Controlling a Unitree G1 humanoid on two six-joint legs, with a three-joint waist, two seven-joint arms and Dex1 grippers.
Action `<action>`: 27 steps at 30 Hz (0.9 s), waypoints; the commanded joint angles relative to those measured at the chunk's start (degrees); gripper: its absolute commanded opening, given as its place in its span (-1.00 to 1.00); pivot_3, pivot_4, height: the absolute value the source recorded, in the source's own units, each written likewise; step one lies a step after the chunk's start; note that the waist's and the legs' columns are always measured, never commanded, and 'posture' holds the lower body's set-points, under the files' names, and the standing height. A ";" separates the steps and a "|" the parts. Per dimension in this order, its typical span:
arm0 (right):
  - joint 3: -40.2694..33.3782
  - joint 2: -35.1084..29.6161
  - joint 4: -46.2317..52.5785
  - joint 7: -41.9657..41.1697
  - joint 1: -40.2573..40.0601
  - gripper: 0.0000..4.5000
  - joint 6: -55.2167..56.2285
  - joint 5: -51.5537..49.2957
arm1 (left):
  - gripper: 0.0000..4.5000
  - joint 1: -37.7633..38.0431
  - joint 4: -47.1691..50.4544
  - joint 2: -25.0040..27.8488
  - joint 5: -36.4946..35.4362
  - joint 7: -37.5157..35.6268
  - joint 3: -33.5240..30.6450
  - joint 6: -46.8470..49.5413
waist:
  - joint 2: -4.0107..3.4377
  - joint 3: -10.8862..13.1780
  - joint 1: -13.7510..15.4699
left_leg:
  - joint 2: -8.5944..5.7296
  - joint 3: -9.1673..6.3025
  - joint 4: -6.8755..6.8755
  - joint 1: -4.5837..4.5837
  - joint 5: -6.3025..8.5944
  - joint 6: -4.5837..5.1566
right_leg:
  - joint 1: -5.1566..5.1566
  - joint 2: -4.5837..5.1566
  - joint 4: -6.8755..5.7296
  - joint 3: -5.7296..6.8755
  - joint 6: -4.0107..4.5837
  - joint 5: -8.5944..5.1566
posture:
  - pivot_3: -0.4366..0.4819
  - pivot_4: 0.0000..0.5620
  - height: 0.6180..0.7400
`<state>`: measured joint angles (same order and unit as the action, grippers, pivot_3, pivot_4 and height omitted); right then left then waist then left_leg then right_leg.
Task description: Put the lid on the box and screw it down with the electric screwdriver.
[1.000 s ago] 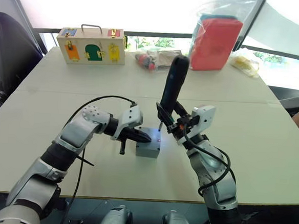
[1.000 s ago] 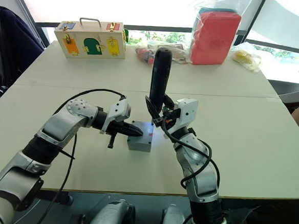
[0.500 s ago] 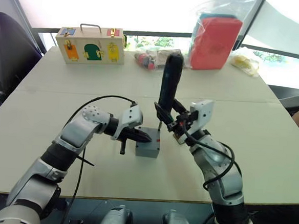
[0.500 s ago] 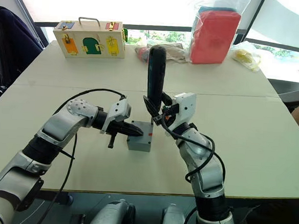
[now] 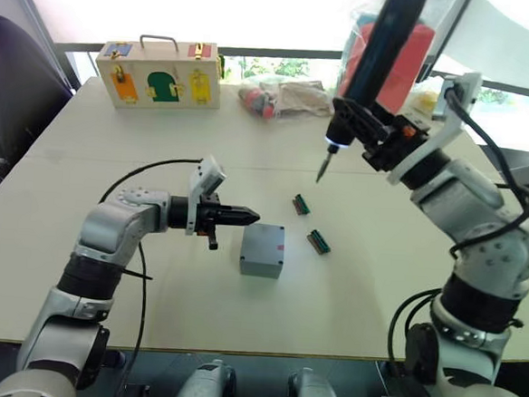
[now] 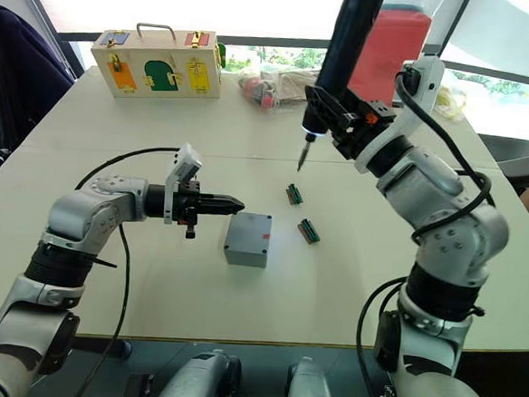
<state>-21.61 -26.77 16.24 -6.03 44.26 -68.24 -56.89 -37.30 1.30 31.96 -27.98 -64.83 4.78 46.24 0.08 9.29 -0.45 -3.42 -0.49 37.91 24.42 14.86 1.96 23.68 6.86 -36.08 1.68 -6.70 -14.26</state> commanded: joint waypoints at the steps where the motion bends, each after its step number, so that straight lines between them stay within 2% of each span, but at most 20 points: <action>1: -3.61 -9.53 -3.98 0.18 2.94 -0.22 -13.89 -3.79 | -1.00 -1.39 6.55 5.97 -0.79 -6.98 2.59 -1.62 | -0.03 0.22 -0.05 | -0.01 0.01 0.00 0.09 0.00 -0.01 | 0.07 0.01 0.02 0.00 0.00 0.00 | -0.05 -0.47 1.00; 3: -4.97 -12.89 -8.72 1.36 2.12 -0.22 -22.20 -5.16 | -1.00 -0.49 9.04 8.23 -0.72 -9.32 4.14 -2.74 | -0.04 0.23 -0.15 | 0.00 0.05 -0.04 0.12 0.00 0.01 | 0.09 0.05 0.08 -0.01 0.02 0.00 | -0.05 -0.47 1.00; 7: -1.66 -20.59 -16.64 6.38 -5.69 -0.22 -24.26 -15.65 | -1.00 1.58 13.26 10.07 -0.96 -10.87 5.88 -3.95 | -0.03 0.26 -0.08 | 0.01 0.06 -0.06 0.11 0.03 0.05 | 0.00 0.21 0.22 0.02 0.02 0.00 | -0.05 -0.47 1.00; 11: 1.15 -22.06 -26.15 18.01 -9.07 -0.22 -24.26 -28.72 | -1.00 4.21 15.76 9.24 -0.94 -9.25 6.52 -4.55 | -0.12 0.35 -0.57 | 0.01 0.17 -0.01 0.08 0.04 0.10 | -0.02 0.31 0.23 -0.02 0.13 0.00 | -0.05 -0.47 1.00; 15: 5.24 -22.53 -33.85 29.11 -8.53 -0.22 -22.82 -40.85 | -1.00 6.30 16.34 8.23 -0.57 -7.35 6.85 -5.12 | -0.24 0.46 -0.35 | 0.04 0.17 0.00 0.08 0.04 0.11 | -0.01 0.22 0.19 0.00 0.04 0.05 | -0.05 -0.47 1.00; 19: 10.04 -24.76 -37.34 39.03 -8.11 -0.22 -18.26 -48.56 | -1.00 7.78 18.02 8.48 -1.15 -6.20 6.68 -4.70 | -0.21 0.51 -0.12 | 0.07 0.17 0.03 0.09 0.04 0.12 | -0.04 0.05 0.21 0.02 0.04 0.05 | -0.05 -0.47 1.00; 24: 15.82 -27.28 -37.28 44.26 -8.48 -0.22 -14.76 -54.62 | -1.00 9.21 19.76 9.16 -1.96 -4.82 5.83 -3.58 | -0.19 0.52 -0.11 | 0.06 0.16 0.16 0.08 0.08 0.19 | -0.17 0.02 0.30 0.02 0.04 0.04 | -0.05 -0.47 1.00; 26: 17.48 -27.93 -36.77 44.63 -8.54 0.22 -14.06 -55.60 | -1.00 9.58 20.02 9.57 -2.21 -4.12 5.36 -3.29 | -0.19 0.52 -0.18 | 0.06 0.16 0.16 0.08 0.10 0.22 | -0.17 0.00 0.32 0.02 0.02 0.05 | -0.05 -0.47 1.00; 27: 17.97 -28.11 -36.64 44.78 -8.50 0.30 -13.72 -55.89 | -1.00 9.65 20.03 9.77 -2.33 -3.89 5.16 -3.17 | -0.18 0.53 -0.19 | 0.06 0.16 0.16 0.08 0.10 0.23 | -0.17 -0.01 0.33 0.02 0.02 0.06 | -0.05 -0.47 1.00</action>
<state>-4.24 -53.38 -21.59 38.08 34.62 -83.02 -110.91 -27.57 19.35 40.68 -29.13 -69.34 12.09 42.88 -0.10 9.81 -0.64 -3.34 -0.32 38.07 24.49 14.96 2.20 23.50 6.83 -35.75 1.70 -6.69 -14.21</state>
